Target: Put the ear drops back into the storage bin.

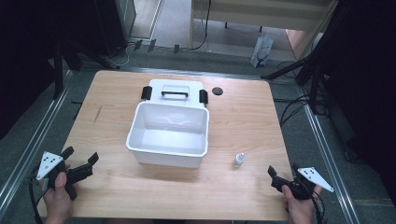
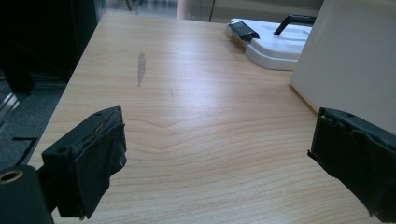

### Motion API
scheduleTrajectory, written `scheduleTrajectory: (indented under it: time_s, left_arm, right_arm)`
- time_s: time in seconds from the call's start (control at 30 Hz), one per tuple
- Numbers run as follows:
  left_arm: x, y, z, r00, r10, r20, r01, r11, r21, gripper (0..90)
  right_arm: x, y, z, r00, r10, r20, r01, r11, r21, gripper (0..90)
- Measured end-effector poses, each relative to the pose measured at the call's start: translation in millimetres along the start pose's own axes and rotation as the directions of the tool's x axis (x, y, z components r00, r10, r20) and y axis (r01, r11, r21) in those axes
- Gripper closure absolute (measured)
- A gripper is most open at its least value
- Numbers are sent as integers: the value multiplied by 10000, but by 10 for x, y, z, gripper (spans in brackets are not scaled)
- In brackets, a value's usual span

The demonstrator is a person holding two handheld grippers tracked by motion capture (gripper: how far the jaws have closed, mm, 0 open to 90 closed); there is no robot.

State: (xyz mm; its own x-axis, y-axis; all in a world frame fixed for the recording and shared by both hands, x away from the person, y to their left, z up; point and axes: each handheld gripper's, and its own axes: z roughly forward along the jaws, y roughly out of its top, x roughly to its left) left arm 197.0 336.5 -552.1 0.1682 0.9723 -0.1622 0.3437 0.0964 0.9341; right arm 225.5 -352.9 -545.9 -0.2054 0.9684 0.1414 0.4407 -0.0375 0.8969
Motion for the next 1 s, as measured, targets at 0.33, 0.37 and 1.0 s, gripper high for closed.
scheduleTrajectory:
  time_s: [0.33, 0.37, 1.0]
  left_arm:
    - [7, -6, -8, 9996, -188, -230, 182, 9995, -254, 41]
    - [5, -7, -11, 9996, -161, -224, 155, 9995, -266, 41]
    - [23, -4, -6, 9996, -292, -39, 291, 9993, -227, 41]
  right_arm:
    - [1, 9, 20, 9998, -16, -179, 24, 9991, 415, 76]
    - [-3, 13, 26, 9998, -27, -194, 36, 9989, 473, 93]
    - [212, 306, 148, 9706, -1792, -1608, 2266, 9056, 3585, 142]
